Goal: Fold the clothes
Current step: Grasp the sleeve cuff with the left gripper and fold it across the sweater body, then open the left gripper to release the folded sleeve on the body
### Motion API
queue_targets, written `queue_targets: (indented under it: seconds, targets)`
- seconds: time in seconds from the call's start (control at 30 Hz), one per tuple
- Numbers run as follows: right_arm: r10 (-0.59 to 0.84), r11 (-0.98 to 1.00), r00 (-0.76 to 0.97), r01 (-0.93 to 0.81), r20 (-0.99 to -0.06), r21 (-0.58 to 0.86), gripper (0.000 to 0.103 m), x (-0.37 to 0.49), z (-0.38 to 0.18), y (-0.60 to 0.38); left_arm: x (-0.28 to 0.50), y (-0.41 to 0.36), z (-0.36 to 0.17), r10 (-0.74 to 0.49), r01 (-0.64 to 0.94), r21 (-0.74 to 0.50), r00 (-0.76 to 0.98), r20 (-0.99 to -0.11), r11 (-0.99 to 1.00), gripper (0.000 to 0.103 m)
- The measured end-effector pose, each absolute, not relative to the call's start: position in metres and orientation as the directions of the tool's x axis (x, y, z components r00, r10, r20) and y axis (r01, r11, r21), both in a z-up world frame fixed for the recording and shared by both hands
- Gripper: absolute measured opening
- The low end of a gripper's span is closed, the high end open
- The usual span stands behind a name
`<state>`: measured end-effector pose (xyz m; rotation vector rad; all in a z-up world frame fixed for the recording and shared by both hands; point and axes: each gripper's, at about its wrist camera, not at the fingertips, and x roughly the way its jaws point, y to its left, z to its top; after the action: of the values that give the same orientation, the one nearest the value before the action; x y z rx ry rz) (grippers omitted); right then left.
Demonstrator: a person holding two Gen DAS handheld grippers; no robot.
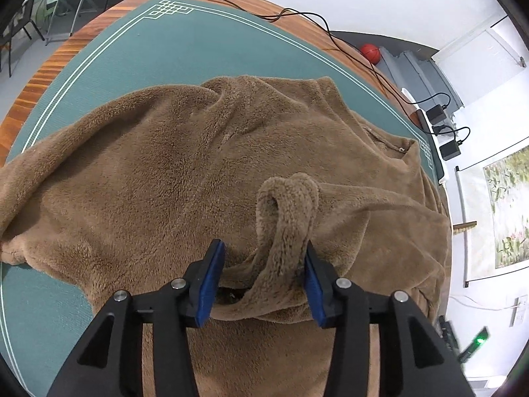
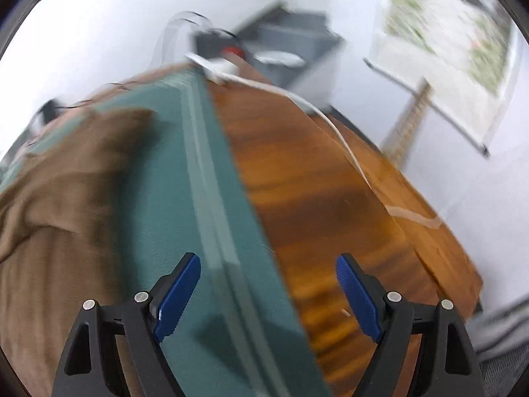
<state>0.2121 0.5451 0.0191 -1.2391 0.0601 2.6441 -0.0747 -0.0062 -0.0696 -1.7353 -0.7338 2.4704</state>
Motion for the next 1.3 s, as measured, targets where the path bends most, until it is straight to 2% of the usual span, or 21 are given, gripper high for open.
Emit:
queue_targets:
  seconds: [0.1,0.2,0.3,0.4,0.57,0.7,0.87,1.0,1.13,1.3]
  targets:
    - [0.103,-0.993,-0.686,-0.025,-0.721,-0.117,0.086,0.196,0.042,0.492,-0.078,-0.006,-0.07,0.294,0.239,-0.398,-0.375,-0.879,-0.885,0.05]
    - [0.051,-0.972,-0.675,0.136,-0.736,-0.192,0.086,0.176,0.038,0.443,-0.081,-0.008,-0.068,0.292,0.238,-0.397,-0.378,-0.879,-0.886,0.051]
    - [0.071,-0.946,-0.625,0.205,-0.778,-0.252,0.086,0.155,0.018,0.415,-0.083,-0.011,-0.068,0.267,0.241,-0.371,-0.372,-0.889,-0.897,0.061]
    - [0.119,-0.943,-0.595,0.184,-0.795,-0.279,0.086,0.141,0.007,0.414,-0.085,-0.016,-0.073,0.247,0.252,-0.349,-0.361,-0.899,-0.903,0.065]
    - [0.249,-0.958,-0.572,-0.027,-0.781,-0.286,0.086,0.147,0.009,0.454,-0.084,-0.026,-0.088,0.261,0.28,-0.366,-0.349,-0.9,-0.887,0.067]
    - [0.225,-0.974,-0.541,-0.095,-0.81,-0.207,0.086,0.151,0.009,0.476,-0.082,-0.022,-0.088,0.257,0.266,-0.357,-0.347,-0.902,-0.895,0.068]
    - [0.246,-0.968,-0.543,-0.097,-0.803,-0.231,0.086,0.156,0.019,0.469,-0.072,-0.023,-0.079,0.255,0.272,-0.364,-0.365,-0.895,-0.891,0.069]
    - [0.182,-0.982,-0.594,-0.074,-0.783,-0.172,0.086,0.171,0.044,0.458,-0.063,-0.02,-0.083,0.24,0.27,-0.349,-0.365,-0.899,-0.897,0.076]
    - [-0.014,-1.0,-0.631,0.017,-0.776,0.004,0.086,0.174,0.057,0.442,-0.06,-0.012,-0.09,0.205,0.259,-0.306,-0.353,-0.913,-0.916,0.077]
    - [-0.092,-0.993,-0.584,0.11,-0.806,0.034,0.086,0.167,0.043,0.413,-0.05,-0.012,-0.082,0.194,0.268,-0.303,-0.367,-0.91,-0.914,0.077]
